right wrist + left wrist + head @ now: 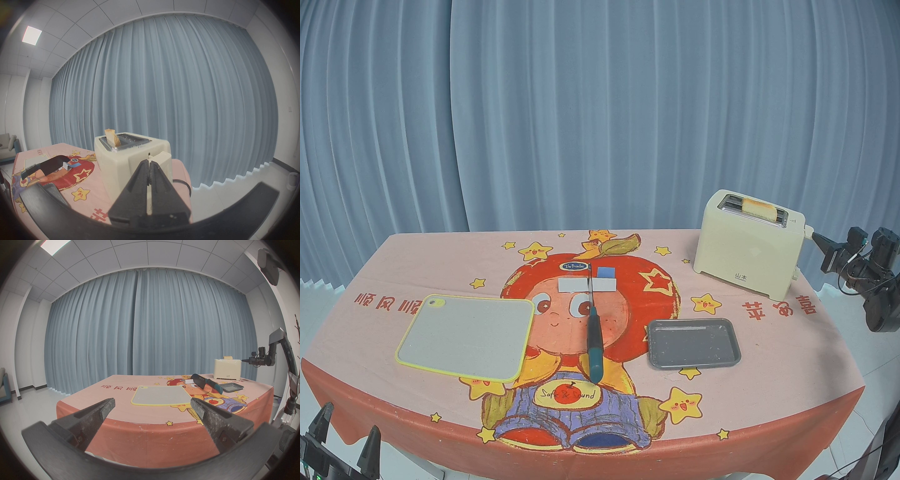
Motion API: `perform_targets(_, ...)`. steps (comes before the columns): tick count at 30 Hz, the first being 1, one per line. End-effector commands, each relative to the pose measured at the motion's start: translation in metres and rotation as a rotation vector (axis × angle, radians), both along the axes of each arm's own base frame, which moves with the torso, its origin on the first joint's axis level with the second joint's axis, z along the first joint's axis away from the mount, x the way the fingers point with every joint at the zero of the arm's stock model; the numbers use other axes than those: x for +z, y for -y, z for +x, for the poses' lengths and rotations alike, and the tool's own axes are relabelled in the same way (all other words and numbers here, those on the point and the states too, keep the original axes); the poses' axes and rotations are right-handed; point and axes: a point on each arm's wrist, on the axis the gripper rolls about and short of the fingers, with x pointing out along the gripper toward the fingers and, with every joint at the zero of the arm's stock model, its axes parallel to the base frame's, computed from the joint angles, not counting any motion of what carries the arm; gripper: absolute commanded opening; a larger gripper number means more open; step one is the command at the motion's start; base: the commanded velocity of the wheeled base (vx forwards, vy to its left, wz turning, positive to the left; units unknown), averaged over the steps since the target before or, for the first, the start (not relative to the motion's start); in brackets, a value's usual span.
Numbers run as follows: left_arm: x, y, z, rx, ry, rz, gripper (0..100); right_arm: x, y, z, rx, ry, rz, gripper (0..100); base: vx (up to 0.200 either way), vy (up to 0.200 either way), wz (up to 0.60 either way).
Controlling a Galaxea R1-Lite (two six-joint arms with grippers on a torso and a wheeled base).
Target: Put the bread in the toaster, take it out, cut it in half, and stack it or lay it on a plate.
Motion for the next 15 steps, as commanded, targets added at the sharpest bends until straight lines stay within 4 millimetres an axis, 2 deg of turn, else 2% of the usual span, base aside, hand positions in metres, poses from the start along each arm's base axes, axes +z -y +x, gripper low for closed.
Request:
perform_targets(1,-0.005,0.0,0.001,0.0,-0.017,0.0,100,-0.018,0.0,0.002,0.004,-0.053,0.008,0,0.0,0.0,0.0)
perform_targets(9,-0.005,0.0,0.001,0.0,-0.017,0.0,100,-0.026,0.002,0.003,0.0,-0.076,0.007,0,0.0,0.0,0.0)
perform_targets(15,-0.005,0.0,0.001,0.0,-0.017,0.0,100,-0.013,0.005,-0.004,-0.014,-0.049,0.0,0,0.0,0.0,0.0)
